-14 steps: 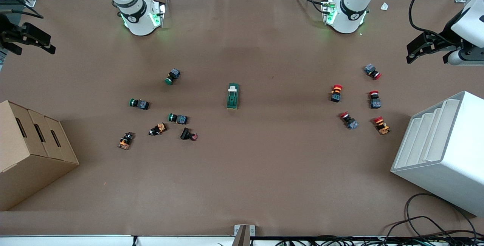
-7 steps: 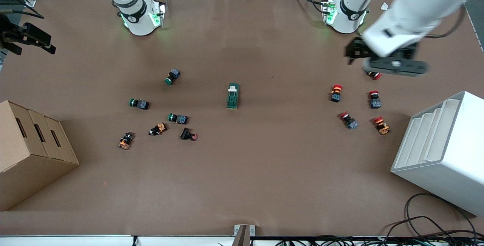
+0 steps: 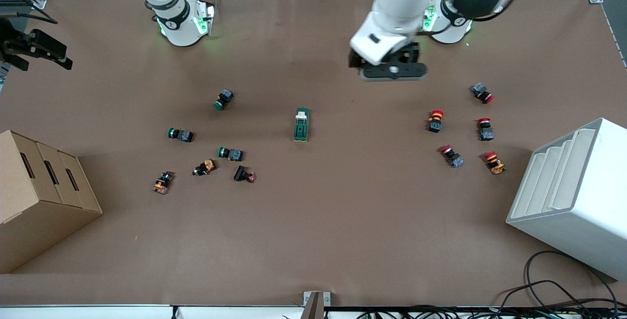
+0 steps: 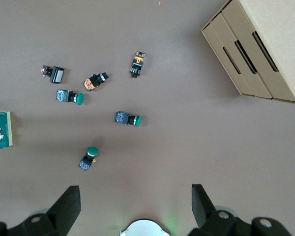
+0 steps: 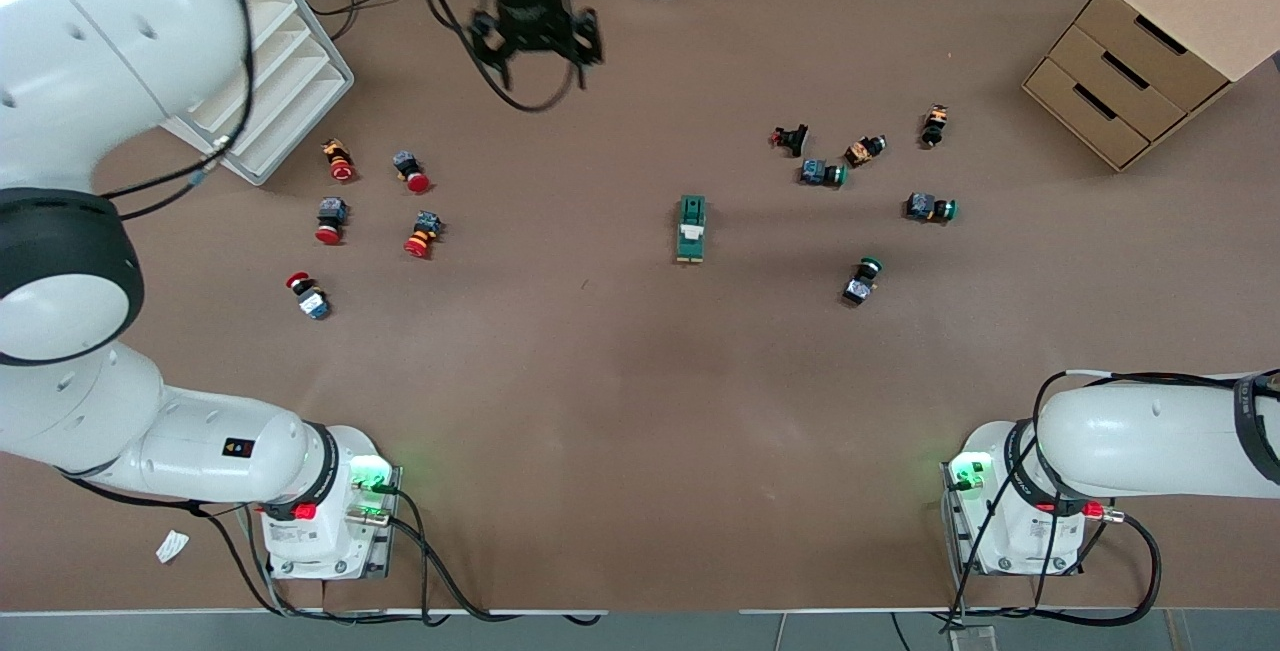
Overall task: Close load switch with both arms
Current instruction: 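Move the left gripper over the green load switch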
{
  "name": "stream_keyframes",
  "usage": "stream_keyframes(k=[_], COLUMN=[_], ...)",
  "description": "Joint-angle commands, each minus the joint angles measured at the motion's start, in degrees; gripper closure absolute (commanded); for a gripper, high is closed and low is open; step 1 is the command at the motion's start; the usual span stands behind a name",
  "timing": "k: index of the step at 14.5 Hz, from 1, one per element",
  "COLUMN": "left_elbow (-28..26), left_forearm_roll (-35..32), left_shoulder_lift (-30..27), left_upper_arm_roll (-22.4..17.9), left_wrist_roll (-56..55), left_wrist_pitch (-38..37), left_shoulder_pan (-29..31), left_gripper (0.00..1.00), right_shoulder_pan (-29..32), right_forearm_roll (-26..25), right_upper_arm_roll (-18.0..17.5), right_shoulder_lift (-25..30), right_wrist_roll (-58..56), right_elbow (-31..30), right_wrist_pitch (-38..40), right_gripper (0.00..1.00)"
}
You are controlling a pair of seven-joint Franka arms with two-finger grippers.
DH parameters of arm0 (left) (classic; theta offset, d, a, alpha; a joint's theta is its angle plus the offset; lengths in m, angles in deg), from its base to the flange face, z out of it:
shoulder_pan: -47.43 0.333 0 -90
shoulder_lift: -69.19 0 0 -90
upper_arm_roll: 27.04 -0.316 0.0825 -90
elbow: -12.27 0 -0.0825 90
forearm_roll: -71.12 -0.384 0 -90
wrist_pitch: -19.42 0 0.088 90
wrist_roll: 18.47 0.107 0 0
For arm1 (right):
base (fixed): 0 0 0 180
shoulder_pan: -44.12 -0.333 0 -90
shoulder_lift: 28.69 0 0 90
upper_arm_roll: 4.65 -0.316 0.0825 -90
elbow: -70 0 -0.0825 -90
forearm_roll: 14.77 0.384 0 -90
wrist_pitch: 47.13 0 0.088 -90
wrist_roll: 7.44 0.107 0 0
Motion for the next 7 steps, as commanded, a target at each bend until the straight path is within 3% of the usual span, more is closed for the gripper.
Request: stream_keyframes(k=[1, 7], left_elbow=[-4.7, -6.2], left_forearm_roll=[-2.2, -14.0], left_shoulder_lift=[-0.1, 7.5], left_upper_arm_roll=[0.0, 0.0], left_wrist_roll=[-6.9, -29.4], left_wrist_pitch=[6.3, 12.4], left_shoulder_pan=[-3.4, -14.1], left_gripper=[0.0, 0.0], right_shoulder_pan=[0.4, 0.4], right_forearm_roll=[-0.7, -0.7], right_upper_arm_roll=[-0.6, -0.6], right_shoulder_lift=[1.0, -2.4], right_wrist_roll=[-0.5, -0.2], right_elbow=[-0.7, 1.1], right_wrist_pitch=[0.2, 0.0], right_gripper=[0.0, 0.0])
